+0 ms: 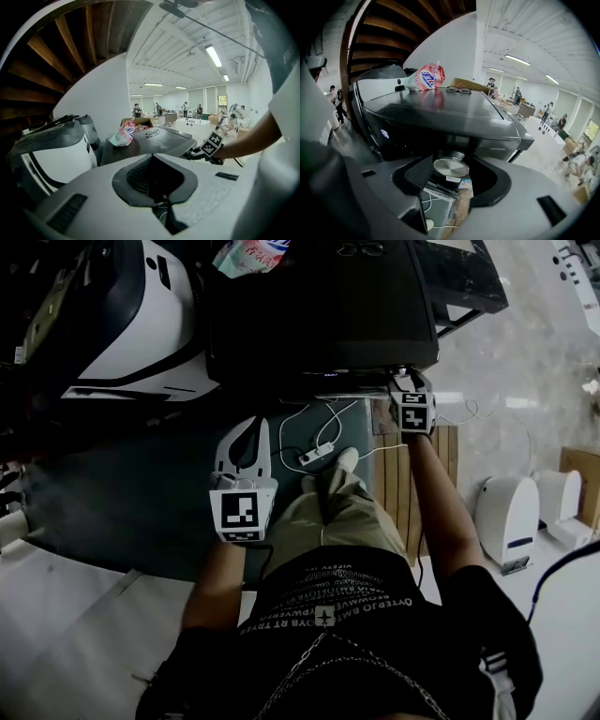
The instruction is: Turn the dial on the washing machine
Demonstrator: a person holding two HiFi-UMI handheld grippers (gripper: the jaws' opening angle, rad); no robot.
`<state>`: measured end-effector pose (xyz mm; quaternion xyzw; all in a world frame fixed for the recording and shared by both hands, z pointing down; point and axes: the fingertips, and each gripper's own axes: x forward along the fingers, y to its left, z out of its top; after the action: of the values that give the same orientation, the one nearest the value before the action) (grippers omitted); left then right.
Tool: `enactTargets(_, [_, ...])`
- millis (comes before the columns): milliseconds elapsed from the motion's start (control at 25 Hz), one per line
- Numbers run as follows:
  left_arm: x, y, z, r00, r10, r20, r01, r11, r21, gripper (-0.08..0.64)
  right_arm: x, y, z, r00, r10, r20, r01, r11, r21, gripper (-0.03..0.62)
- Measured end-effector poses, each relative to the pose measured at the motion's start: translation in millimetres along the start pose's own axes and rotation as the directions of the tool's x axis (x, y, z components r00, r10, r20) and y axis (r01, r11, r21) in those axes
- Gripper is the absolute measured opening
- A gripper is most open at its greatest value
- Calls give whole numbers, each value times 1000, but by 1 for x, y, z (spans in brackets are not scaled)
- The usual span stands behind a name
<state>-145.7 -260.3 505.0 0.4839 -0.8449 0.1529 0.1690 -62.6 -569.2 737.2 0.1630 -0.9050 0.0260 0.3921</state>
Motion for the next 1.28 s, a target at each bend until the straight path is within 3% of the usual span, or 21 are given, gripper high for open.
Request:
enactTargets(160, [-20, -2, -32, 999, -9, -32, 8, 1000, -16, 5, -1, -2, -1, 997, 44, 61, -50, 994, 100, 238])
enactTargets(280, [-30, -6, -50, 999, -21, -41, 20, 999, -35, 5, 0, -9, -3, 984, 107, 144, -143, 952, 271, 230])
enactTargets(400, [-34, -13, -62, 998, -45, -37, 44, 998, -38, 5, -2, -8, -1, 975, 128, 179, -179, 936, 304, 230])
enactTargets(480, [-37, -17, -65, 998, -59, -30, 58, 998, -35, 5, -4, -4, 0, 966, 150, 208, -220, 901, 374, 232])
enactTargets(600, [-43, -23, -64, 997, -77, -9, 76, 997, -33, 5, -10, 0, 3, 946, 191, 261, -301, 816, 493, 235])
enactTargets(640, [-46, -24, -64, 997, -83, -6, 83, 996, -32, 5, -12, 0, 4, 945, 190, 266, -304, 810, 502, 234])
enactTargets(680, [-48, -25, -66, 996, -89, -7, 89, 996, -31, 5, -13, 0, 3, 950, 176, 258, -286, 822, 492, 233])
enactTargets(720, [-51, -24, -68, 996, -93, -10, 93, 995, -30, 5, -13, 0, 2, 959, 149, 240, -247, 855, 457, 225])
enactTargets(800, [-55, -21, -73, 995, -96, -18, 96, 995, -32, 5, -13, 2, 2, 980, 59, 190, -116, 946, 302, 207])
enactTargets(880, [-58, -19, -78, 995, -97, -25, 96, 994, -42, 5, -12, 6, -1, 991, -35, 126, 17, 990, 138, 213])
enactTargets(960, [-59, -21, -83, 994, -106, -31, 104, 993, -51, 5, -10, 7, -6, 993, -99, 70, 93, 993, 75, 211])
enactTargets(1040, [-59, -23, -86, 993, -117, -32, 115, 992, -52, 5, -7, 4, -5, 992, -106, 67, 98, 988, 123, 232])
enactTargets(1120, [-61, -23, -87, 992, -119, -31, 117, 991, -58, 5, -6, 1, -3, 992, -55, 110, 25, 967, 255, 229])
enactTargets(1200, [-63, -24, -90, 992, -122, -36, 119, 990, -77, 5, -7, 2, -9, 990, 16, 139, -71, 914, 399, 227])
enactTargets(1280, [-65, -28, -91, 990, -138, -38, 134, 987, -83, 5, -8, 5, -11, 985, 62, 160, -129, 881, 456, 229])
